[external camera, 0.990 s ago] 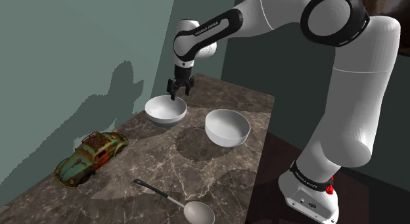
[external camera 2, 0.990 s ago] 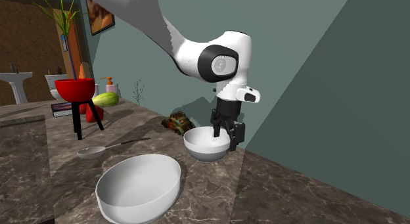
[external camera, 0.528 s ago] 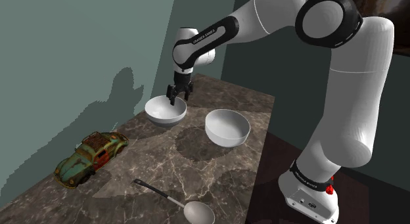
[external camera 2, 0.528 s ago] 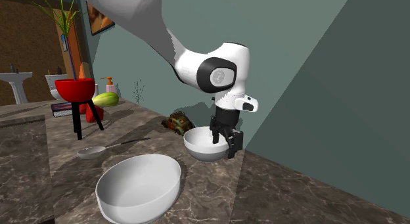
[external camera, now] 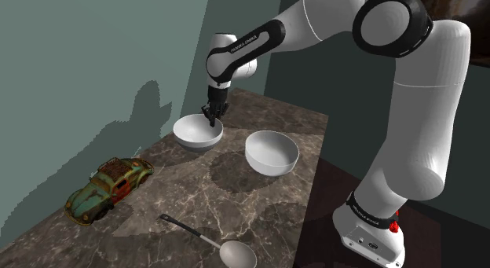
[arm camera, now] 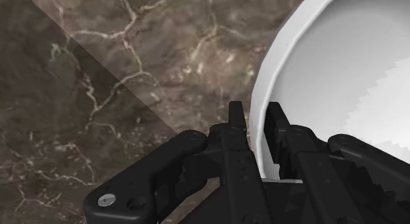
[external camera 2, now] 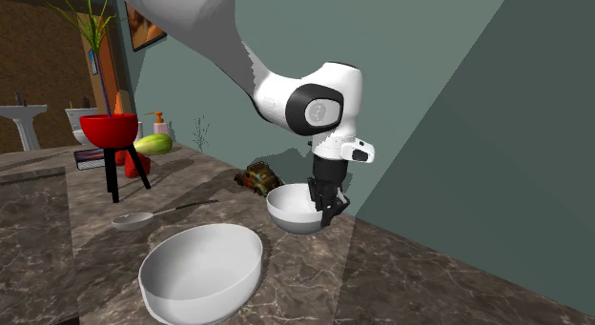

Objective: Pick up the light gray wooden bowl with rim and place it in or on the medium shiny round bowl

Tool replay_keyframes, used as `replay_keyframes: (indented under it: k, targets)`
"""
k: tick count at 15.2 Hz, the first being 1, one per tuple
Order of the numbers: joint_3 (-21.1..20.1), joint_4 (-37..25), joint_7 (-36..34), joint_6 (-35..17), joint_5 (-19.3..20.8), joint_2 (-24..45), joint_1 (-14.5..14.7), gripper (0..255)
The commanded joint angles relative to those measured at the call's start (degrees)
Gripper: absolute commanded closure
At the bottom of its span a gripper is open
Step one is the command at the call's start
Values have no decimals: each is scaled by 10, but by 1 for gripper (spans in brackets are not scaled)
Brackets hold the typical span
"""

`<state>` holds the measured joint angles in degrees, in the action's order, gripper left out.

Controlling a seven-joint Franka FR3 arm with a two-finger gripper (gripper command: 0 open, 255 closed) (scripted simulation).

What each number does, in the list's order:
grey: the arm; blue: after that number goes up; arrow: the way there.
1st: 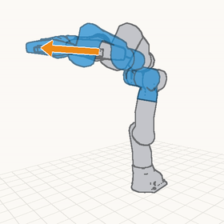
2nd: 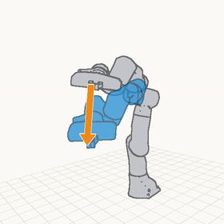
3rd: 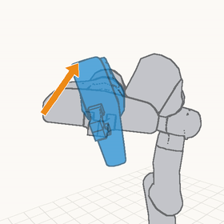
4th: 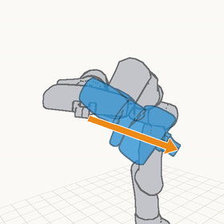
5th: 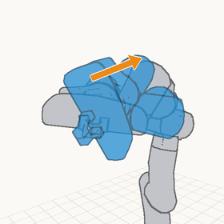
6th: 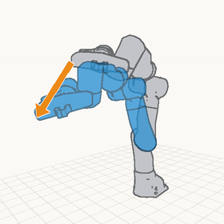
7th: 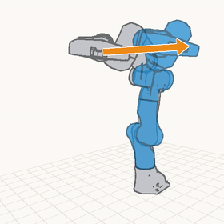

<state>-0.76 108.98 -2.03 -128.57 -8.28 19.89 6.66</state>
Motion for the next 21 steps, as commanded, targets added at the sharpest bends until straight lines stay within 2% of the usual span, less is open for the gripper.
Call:
replay_keyframes:
  k: [1, 7, 21]
  targets:
    - [0, 0, 0, 0, 0, 0, 0, 255]
    - [0, 0, 0, 0, 0, 0, 0, 255]
    - [2, -43, -13, 92, 7, -50, 0, 255]
